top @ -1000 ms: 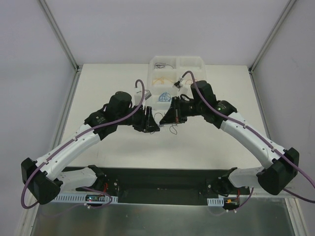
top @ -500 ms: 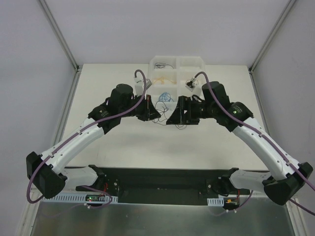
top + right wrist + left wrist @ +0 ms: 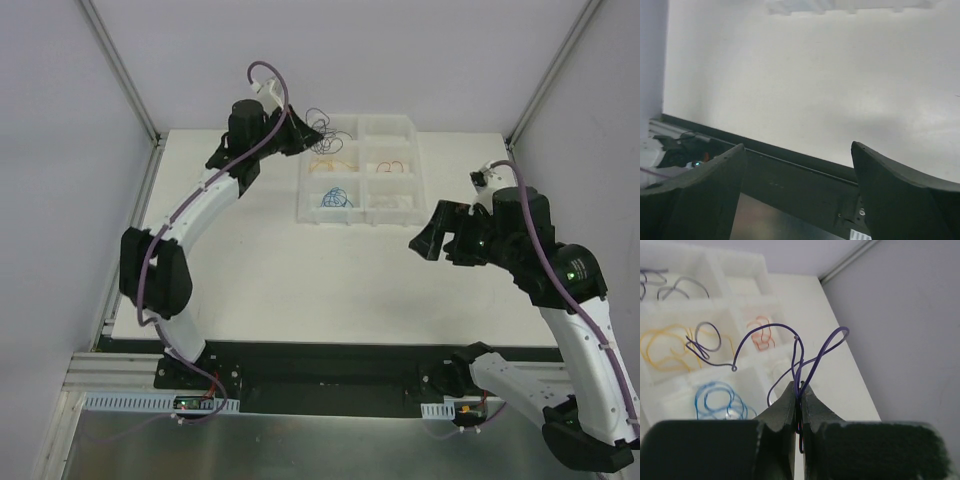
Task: Untangle the cables
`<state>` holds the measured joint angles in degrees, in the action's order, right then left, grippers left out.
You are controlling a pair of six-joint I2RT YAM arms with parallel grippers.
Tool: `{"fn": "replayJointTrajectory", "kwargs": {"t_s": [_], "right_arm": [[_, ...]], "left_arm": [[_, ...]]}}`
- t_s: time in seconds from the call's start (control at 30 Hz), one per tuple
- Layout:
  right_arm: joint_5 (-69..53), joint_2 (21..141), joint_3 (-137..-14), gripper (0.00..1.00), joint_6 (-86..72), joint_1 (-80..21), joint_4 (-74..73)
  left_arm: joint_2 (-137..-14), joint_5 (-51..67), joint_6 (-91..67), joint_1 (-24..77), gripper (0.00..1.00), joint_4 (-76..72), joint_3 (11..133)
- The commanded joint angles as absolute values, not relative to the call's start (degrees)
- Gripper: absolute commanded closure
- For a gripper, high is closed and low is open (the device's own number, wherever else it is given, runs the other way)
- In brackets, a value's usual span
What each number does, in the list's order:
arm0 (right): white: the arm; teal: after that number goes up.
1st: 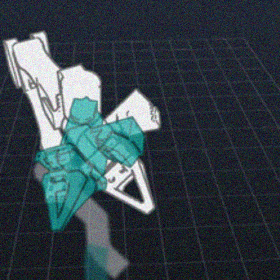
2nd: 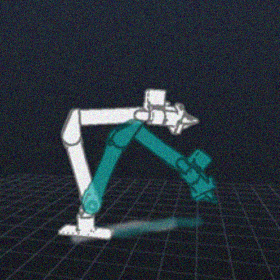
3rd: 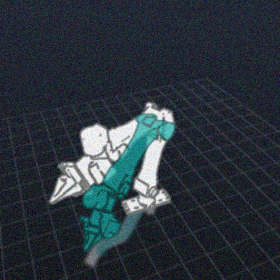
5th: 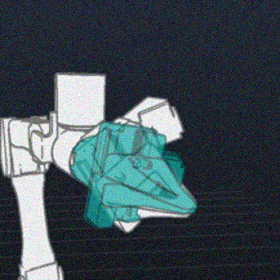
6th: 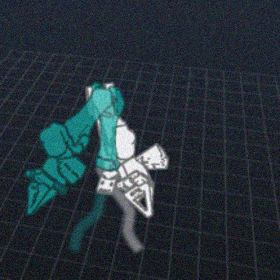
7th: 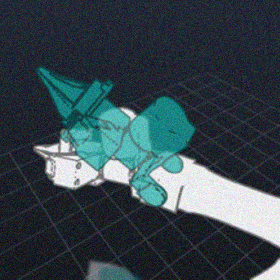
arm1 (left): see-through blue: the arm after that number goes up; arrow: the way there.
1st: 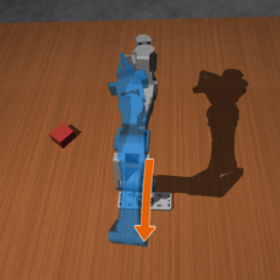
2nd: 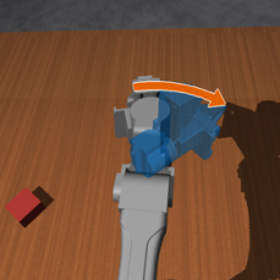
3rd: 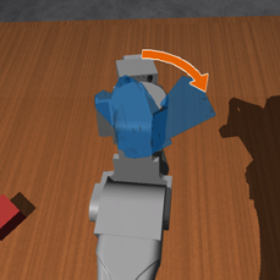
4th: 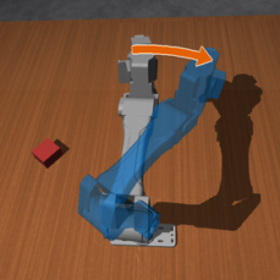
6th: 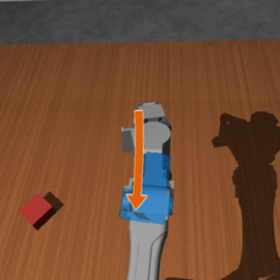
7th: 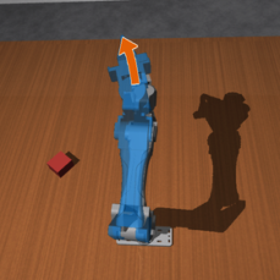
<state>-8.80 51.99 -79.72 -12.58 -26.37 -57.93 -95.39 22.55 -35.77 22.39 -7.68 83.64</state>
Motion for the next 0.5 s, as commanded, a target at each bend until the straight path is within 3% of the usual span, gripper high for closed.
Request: {"fn": "replayJointTrajectory", "kwargs": {"t_s": [0.0,0.23,0.47], "right_arm": [[1.7,53.4,-85.4,0.12,-6.2,-22.7,-68.3],[5.9,54.1,-88.9,0.10,-1.9,-17.1,-70.7],[6.9,54.8,-90.4,0.09,-0.4,-11.5,-70.8]], "left_arm": [[-106.0,26.8,-43.7,19.3,1.00,-20.9,96.0],[-127.8,26.5,-61.1,16.3,1.00,-29.8,113.8],[-143.9,23.7,-67.9,16.4,1.00,-28.3,131.9]]}}
